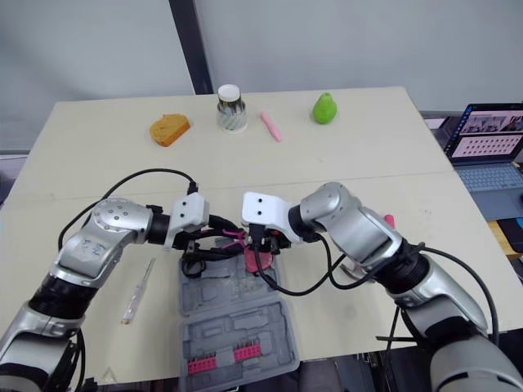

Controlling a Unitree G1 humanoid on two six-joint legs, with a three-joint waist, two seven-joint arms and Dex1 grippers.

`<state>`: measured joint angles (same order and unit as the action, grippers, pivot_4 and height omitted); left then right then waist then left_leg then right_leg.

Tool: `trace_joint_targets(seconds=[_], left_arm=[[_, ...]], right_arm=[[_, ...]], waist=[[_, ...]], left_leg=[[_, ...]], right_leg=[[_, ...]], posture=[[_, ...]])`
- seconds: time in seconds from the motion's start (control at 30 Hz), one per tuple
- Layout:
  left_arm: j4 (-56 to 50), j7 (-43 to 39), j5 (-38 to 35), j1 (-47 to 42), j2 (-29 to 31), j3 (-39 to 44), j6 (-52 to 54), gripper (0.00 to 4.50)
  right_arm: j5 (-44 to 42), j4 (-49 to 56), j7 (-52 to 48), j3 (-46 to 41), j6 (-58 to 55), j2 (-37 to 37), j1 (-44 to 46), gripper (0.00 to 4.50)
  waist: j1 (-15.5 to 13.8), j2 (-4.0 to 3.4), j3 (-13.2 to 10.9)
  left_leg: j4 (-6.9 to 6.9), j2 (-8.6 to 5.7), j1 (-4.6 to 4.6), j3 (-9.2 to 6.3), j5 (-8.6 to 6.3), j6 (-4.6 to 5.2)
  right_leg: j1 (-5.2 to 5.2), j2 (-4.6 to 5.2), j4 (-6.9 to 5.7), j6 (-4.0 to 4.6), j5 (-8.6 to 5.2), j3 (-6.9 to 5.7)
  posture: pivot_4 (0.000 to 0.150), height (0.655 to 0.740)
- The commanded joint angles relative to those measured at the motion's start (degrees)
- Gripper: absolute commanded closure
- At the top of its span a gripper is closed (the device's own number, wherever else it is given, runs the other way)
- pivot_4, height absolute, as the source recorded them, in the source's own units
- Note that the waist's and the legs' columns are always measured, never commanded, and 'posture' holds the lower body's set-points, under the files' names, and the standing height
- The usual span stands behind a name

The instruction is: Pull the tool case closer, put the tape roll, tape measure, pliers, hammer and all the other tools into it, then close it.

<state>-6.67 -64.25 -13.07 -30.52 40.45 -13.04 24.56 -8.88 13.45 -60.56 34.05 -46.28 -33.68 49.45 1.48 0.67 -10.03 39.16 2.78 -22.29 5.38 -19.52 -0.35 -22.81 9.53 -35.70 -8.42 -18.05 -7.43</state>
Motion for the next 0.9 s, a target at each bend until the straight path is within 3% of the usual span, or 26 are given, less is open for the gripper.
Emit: trace_joint_targets(seconds=[0.03,0.3,0.43,0.47,0.67,0.9], left_arm=[[-2.75,-0.16,-0.53,-0.25,0.30,0.95,-0.22,1.91],[-3.84,0.62,-0.36,1.64,1.00,1.81,-0.62,1.91],[-6.26,1.71,-1.88,6.79,3.17,6.74,-1.36,0.09],[-7.21,2.16,-2.73,8.92,3.78,9.07,-1.42,0.00],[-12.80,2.78,-6.28,28.14,6.88,26.10,-6.13,0.00],[-16.93,-0.52,-7.56,54.11,3.92,41.36,-15.16,0.00]], right_arm=[[0.79,2.01,-0.30,-0.43,0.29,-0.37,-0.15,3.52],[1.65,2.47,0.01,-0.94,1.87,-1.11,-0.91,3.52],[2.10,4.45,-0.24,-1.57,2.63,-2.62,-2.21,3.52],[2.27,5.22,-0.30,-1.51,2.63,-3.20,-2.57,3.52],[3.51,10.20,-1.27,0.18,1.06,-6.47,-4.49,3.52],[5.34,14.45,-2.02,3.96,-2.32,-6.75,-2.79,3.52]], waist=[[-0.01,0.00,0.00],[0.01,0.00,0.00],[0.03,0.00,0.00],[0.02,0.00,0.00],[0.30,-0.02,-0.01],[-0.06,-0.01,-0.01]], left_leg=[[0.00,0.00,0.00,0.00,0.00,0.00],[0.01,0.00,0.00,0.00,0.00,0.00],[0.00,0.00,0.00,-0.02,0.00,0.00],[0.00,0.00,0.00,-0.02,0.00,0.00],[-0.07,0.04,0.05,-0.03,0.00,0.00],[-0.01,0.05,0.05,-0.02,-0.03,0.00]], right_leg=[[0.00,0.00,0.00,0.00,0.00,0.00],[0.00,0.00,0.00,0.00,0.00,0.00],[0.00,0.00,-0.01,0.00,0.00,0.00],[0.00,0.00,-0.01,0.00,0.00,0.01],[-0.01,0.00,0.00,0.00,0.00,0.00],[0.01,0.01,0.03,0.02,-0.01,0.03]], posture=[[0.150,0.7400],[0.150,0.7400],[0.150,0.7400],[0.150,0.7400],[0.150,0.7400],[0.150,0.7400]])
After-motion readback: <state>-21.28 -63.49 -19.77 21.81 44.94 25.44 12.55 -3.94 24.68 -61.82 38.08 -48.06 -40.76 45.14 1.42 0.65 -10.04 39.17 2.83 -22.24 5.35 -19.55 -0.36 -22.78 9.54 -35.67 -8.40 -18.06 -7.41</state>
